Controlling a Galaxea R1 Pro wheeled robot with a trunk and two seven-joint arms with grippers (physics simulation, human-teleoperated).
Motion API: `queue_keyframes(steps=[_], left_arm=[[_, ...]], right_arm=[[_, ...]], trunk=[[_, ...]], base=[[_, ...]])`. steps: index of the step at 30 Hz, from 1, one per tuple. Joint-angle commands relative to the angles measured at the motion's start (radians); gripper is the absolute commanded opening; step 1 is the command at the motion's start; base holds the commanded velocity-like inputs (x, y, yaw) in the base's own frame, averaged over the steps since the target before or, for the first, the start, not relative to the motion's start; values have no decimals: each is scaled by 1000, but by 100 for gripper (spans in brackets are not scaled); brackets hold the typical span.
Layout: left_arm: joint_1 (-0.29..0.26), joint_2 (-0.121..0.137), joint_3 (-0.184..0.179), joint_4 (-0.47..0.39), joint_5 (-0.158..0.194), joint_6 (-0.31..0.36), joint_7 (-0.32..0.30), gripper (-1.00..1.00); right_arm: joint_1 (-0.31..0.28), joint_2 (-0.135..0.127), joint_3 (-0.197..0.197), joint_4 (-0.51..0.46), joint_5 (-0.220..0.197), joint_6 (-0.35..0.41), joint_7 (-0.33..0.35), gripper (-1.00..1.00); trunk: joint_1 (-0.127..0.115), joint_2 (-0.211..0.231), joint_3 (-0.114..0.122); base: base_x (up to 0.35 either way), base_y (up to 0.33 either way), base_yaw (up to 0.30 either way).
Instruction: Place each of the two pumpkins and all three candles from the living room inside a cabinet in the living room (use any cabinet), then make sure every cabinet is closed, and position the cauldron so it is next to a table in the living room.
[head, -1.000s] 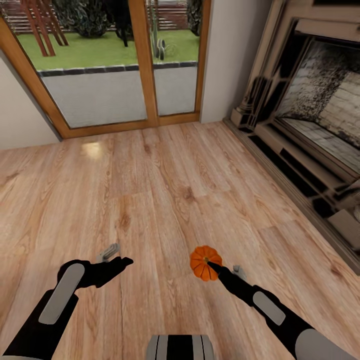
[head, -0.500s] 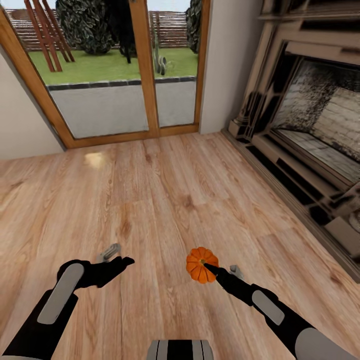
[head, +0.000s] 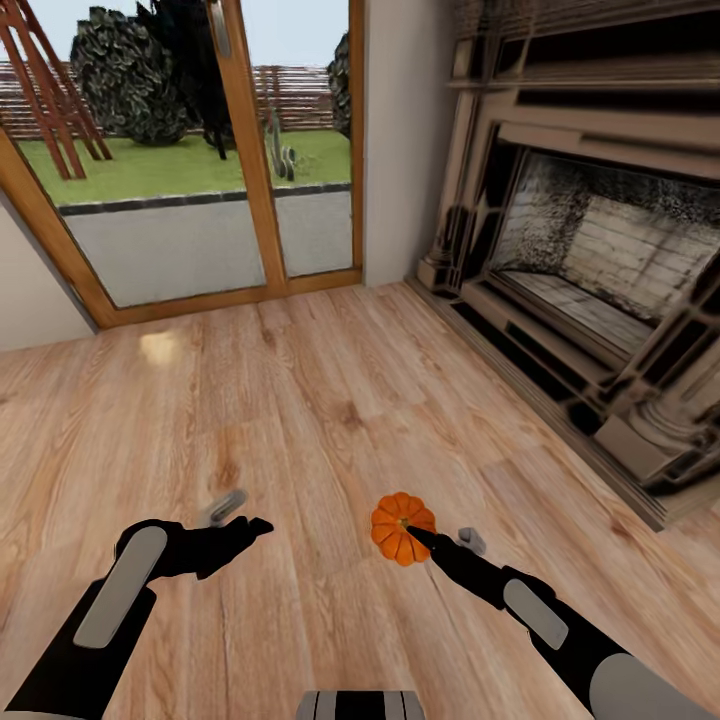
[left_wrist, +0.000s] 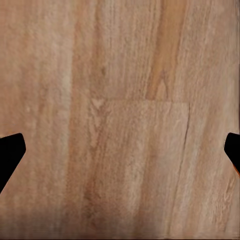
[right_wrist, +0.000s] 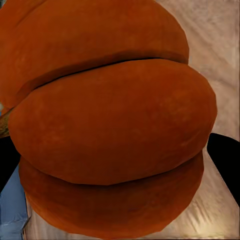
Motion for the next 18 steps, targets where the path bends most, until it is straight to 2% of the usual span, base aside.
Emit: queue_keyframes(steps=[1, 4, 13, 18], left_arm=[[0, 1, -1, -1, 10, 0, 11, 100], [0, 0, -2, -1, 10, 0, 11, 100], [0, 0, -3, -1, 10, 0, 12, 100], [0, 0, -3, -1, 10, 1, 12, 100]], right_arm=[[-1, -1, 5, 1, -9, 2, 0, -100], [-1, -1, 5, 2, -9, 1, -1, -100], [-1, -2, 5, 6, -9, -1, 1, -100], [-1, -2, 4, 5, -9, -3, 5, -100]], trunk=[[-1, 0, 4], [-3, 1, 17], [-7, 3, 58], [-9, 4, 78]], base=[[-309, 0, -268], [-157, 0, -268], [-15, 0, -268], [0, 0, -97]])
